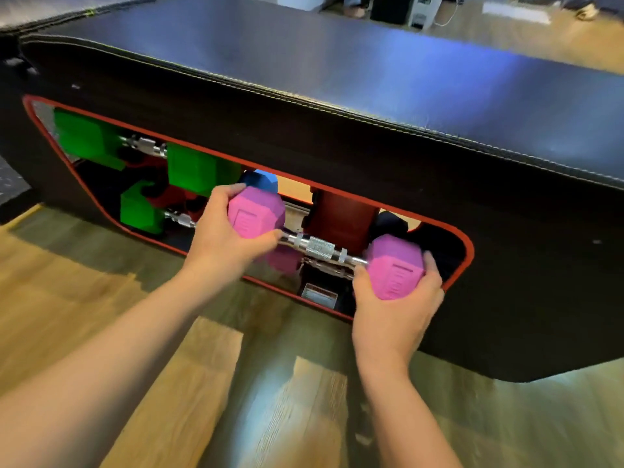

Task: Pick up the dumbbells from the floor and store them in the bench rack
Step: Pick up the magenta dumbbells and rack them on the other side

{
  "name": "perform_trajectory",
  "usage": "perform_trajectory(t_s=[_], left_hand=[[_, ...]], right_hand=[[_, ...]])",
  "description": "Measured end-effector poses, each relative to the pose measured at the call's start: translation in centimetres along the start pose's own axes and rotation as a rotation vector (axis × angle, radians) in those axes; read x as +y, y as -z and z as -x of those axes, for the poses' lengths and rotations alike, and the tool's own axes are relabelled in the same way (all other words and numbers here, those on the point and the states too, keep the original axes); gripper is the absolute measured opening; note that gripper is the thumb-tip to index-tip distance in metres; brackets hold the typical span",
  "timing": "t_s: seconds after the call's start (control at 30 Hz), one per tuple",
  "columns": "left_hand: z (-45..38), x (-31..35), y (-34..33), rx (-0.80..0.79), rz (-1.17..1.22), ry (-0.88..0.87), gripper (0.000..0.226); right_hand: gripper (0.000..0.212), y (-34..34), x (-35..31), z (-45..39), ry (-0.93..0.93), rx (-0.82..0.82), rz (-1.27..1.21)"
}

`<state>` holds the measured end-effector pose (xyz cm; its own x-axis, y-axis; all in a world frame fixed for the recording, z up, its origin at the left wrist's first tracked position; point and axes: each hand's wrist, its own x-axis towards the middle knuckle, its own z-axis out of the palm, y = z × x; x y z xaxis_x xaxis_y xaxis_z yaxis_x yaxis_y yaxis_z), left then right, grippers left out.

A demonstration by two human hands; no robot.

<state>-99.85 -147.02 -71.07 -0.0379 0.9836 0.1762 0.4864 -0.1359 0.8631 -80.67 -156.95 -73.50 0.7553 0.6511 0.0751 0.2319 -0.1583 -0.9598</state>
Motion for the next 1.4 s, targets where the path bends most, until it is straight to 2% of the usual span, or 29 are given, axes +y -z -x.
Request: perform_trajectory(t_s=[0.17,0.3,0.43,0.53,0.63,0.67,0.73,0.8,1.03,1.27,1.4], left_hand=[[-3.2,0.5,-1.5,0.013,0.043,-0.05,0.066],[-4.6,0.2,-3.0,0.009,0.102,-0.074,0.076],[-5.7,0.1,-4.8,-0.025,0.104,-0.04,0.08],[-6.4,0.1,-6.1,-0.061,-0.019,0.024,0.089],[-6.1,0.8,-7.1,-0.129,-0.372,0.013,0.115],[-5.9,1.3,-7.2,-0.144,-0.486,0.001,0.119],[-5.7,1.6,-7.3,-0.174,-0.623,-0.015,0.115],[-5.8,1.5,-7.1,-0.178,-0.672,-0.037,0.103],[-6.7,0.9,-7.5,-0.191,-0.807,-0.024,0.095],[-7.2,0.2,-7.2,-0.224,-0.889,0.038,0.106],[-7.2,-0.1,-7.6,-0.238,-1.005,-0.093,0.1]], right_hand=[[0.086,-0.9,-0.9,-2.7,0.036,0.027,0.033],[0.086,-1.4,-0.5,-4.6,0.064,0.06,0.089],[0.092,-2.3,0.0,-6.6,-0.009,0.055,0.14],[0.102,-3.2,0.0,-7.5,-0.052,-0.021,0.298],[0.12,-4.2,-0.3,-7.6,-0.079,-0.044,0.459],[0.12,-4.4,-0.2,-7.5,-0.072,-0.027,0.501],[0.114,-4.5,0.1,-7.4,-0.052,0.009,0.56],[0.111,-4.8,0.4,-7.3,-0.045,0.03,0.604],[0.104,-5.2,0.2,-7.3,-0.052,0.042,0.758],[0.1,-5.8,-0.1,-7.3,-0.046,0.008,0.792],[0.102,-5.6,-0.2,-7.3,-0.069,0.021,0.759]])
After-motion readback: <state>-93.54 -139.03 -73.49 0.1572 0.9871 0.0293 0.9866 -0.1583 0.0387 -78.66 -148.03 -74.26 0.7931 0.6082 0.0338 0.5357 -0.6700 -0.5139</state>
